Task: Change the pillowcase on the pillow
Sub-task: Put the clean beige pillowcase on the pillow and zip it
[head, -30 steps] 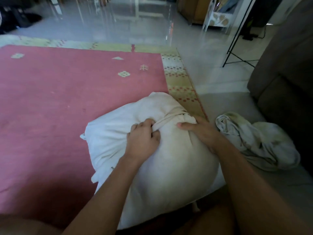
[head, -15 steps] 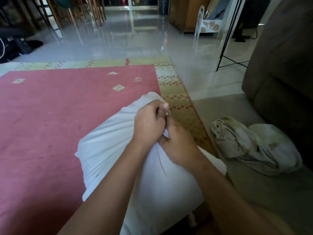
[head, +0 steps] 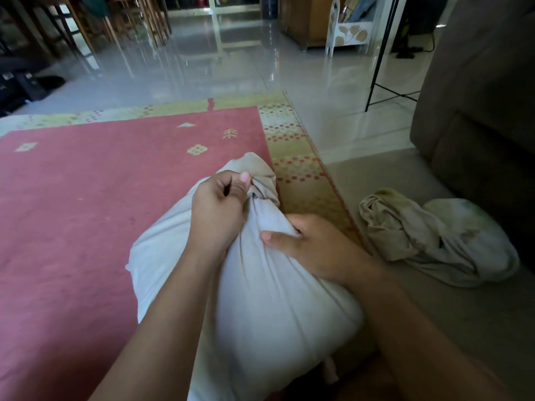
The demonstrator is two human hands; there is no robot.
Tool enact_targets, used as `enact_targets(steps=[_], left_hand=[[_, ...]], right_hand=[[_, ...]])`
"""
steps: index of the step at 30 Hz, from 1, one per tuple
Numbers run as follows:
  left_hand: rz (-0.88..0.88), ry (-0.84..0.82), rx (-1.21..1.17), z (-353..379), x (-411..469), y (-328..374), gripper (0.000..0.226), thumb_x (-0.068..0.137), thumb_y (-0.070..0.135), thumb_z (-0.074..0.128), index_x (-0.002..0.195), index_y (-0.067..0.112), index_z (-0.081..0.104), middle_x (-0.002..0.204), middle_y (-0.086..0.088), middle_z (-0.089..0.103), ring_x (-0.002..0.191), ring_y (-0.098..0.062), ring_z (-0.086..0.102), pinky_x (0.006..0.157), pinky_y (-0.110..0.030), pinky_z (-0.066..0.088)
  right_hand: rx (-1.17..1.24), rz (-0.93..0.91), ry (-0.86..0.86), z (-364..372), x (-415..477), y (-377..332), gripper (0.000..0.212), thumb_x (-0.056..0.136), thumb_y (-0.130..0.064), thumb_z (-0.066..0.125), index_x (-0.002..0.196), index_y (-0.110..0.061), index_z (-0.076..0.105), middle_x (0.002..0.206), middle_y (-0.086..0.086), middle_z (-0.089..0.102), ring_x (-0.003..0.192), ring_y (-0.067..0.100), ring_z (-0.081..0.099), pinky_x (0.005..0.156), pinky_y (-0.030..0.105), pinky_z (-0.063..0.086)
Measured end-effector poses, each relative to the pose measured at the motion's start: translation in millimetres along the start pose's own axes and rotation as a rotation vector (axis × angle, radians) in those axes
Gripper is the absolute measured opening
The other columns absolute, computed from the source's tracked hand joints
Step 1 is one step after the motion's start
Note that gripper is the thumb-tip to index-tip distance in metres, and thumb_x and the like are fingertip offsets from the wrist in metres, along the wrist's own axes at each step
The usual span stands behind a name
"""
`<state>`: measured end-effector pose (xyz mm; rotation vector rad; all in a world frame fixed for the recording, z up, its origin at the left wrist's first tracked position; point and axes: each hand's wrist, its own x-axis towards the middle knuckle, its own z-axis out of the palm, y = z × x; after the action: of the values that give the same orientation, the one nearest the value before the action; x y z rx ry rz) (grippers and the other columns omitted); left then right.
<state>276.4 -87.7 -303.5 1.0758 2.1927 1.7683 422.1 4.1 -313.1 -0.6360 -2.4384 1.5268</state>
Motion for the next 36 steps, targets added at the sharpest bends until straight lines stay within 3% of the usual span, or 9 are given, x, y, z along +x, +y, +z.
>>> enact_targets(steps=[3, 9, 12, 15, 19, 24, 27, 30, 36], left_hand=[[0.066, -0.032, 0.079, 2, -12, 3, 0.035, 0.099, 0.028, 0.052, 0.074, 0.006, 0.062, 0.068, -0.008, 0.065, 0.067, -0.018, 0.062, 0.068, -0.039, 0.051], [0.078, -0.081, 0.180, 11, -62, 5, 0.028, 0.097, 0.035, 0.051, 0.080, 0.018, 0.066, 0.075, 0.005, 0.070, 0.076, -0.012, 0.065, 0.072, -0.039, 0.050], [0.070, -0.048, 0.220, 9, -62, 1, 0.025, 0.100, 0.033, 0.052, 0.082, 0.020, 0.062, 0.072, 0.007, 0.065, 0.071, -0.010, 0.060, 0.066, -0.034, 0.044], [0.006, -0.073, 0.356, 9, -63, 1, 0.009, 0.099, 0.034, 0.057, 0.091, 0.030, 0.056, 0.083, 0.014, 0.059, 0.082, -0.005, 0.055, 0.077, -0.034, 0.038], [-0.061, -0.100, 0.542, 11, -88, -13, 0.037, 0.093, 0.052, 0.054, 0.126, 0.037, 0.044, 0.116, 0.017, 0.039, 0.115, -0.011, 0.040, 0.093, -0.030, 0.019], [-0.058, -0.027, 0.569, 7, -97, -22, 0.070, 0.080, 0.071, 0.046, 0.138, 0.033, 0.035, 0.133, 0.004, 0.038, 0.119, -0.020, 0.039, 0.103, -0.036, 0.028], [-0.048, 0.010, 0.517, 2, -93, -18, 0.063, 0.082, 0.059, 0.051, 0.139, 0.038, 0.033, 0.131, 0.002, 0.041, 0.120, -0.019, 0.039, 0.106, -0.039, 0.031], [0.043, -0.028, 0.553, -7, -89, -10, 0.044, 0.092, 0.047, 0.043, 0.136, 0.051, 0.042, 0.134, 0.000, 0.037, 0.124, -0.019, 0.032, 0.111, -0.044, 0.029], [0.010, -0.170, 0.691, -37, -78, 19, 0.048, 0.078, 0.090, 0.021, 0.123, 0.080, 0.034, 0.153, 0.001, 0.020, 0.143, -0.027, 0.017, 0.117, -0.057, 0.019]], right_hand=[[0.029, -0.108, 0.066, 24, 8, 1, 0.035, 0.091, -0.020, 0.064, 0.060, -0.021, 0.048, 0.054, -0.009, 0.045, 0.052, 0.001, 0.037, 0.053, 0.026, 0.029], [-0.055, -0.014, 0.272, 42, 18, 9, 0.033, 0.088, -0.031, 0.053, 0.070, -0.006, 0.065, 0.068, 0.014, 0.066, 0.066, 0.024, 0.063, 0.057, 0.043, 0.046], [0.092, -0.015, 0.382, 37, 20, 13, 0.032, 0.083, -0.032, 0.067, 0.063, -0.009, 0.058, 0.058, 0.000, 0.055, 0.057, 0.007, 0.047, 0.050, 0.028, 0.038], [0.142, 0.077, 0.426, 29, 27, 23, 0.019, 0.079, -0.023, 0.078, 0.078, -0.011, 0.063, 0.072, -0.003, 0.064, 0.066, 0.009, 0.058, 0.056, 0.020, 0.041], [0.267, 0.166, 0.335, 26, 27, 30, 0.022, 0.079, -0.026, 0.077, 0.096, -0.023, 0.064, 0.101, -0.008, 0.069, 0.092, 0.007, 0.064, 0.078, 0.024, 0.050], [0.586, 0.253, 0.189, 22, 31, 30, 0.037, 0.075, -0.024, 0.073, 0.113, -0.023, 0.069, 0.122, -0.003, 0.068, 0.110, 0.013, 0.065, 0.096, 0.031, 0.051], [0.864, 0.242, 0.076, 17, 28, 29, 0.040, 0.087, -0.010, 0.047, 0.120, -0.017, 0.068, 0.124, 0.006, 0.069, 0.113, 0.020, 0.066, 0.100, 0.035, 0.050], [0.801, 0.157, -0.038, 16, 31, 28, 0.055, 0.089, 0.010, 0.039, 0.131, -0.015, 0.062, 0.124, 0.007, 0.070, 0.115, 0.023, 0.066, 0.104, 0.039, 0.049], [0.646, -0.082, -0.207, 15, 35, 19, 0.045, 0.094, 0.008, 0.049, 0.130, -0.017, 0.059, 0.118, -0.012, 0.070, 0.112, 0.005, 0.065, 0.090, 0.021, 0.051]])
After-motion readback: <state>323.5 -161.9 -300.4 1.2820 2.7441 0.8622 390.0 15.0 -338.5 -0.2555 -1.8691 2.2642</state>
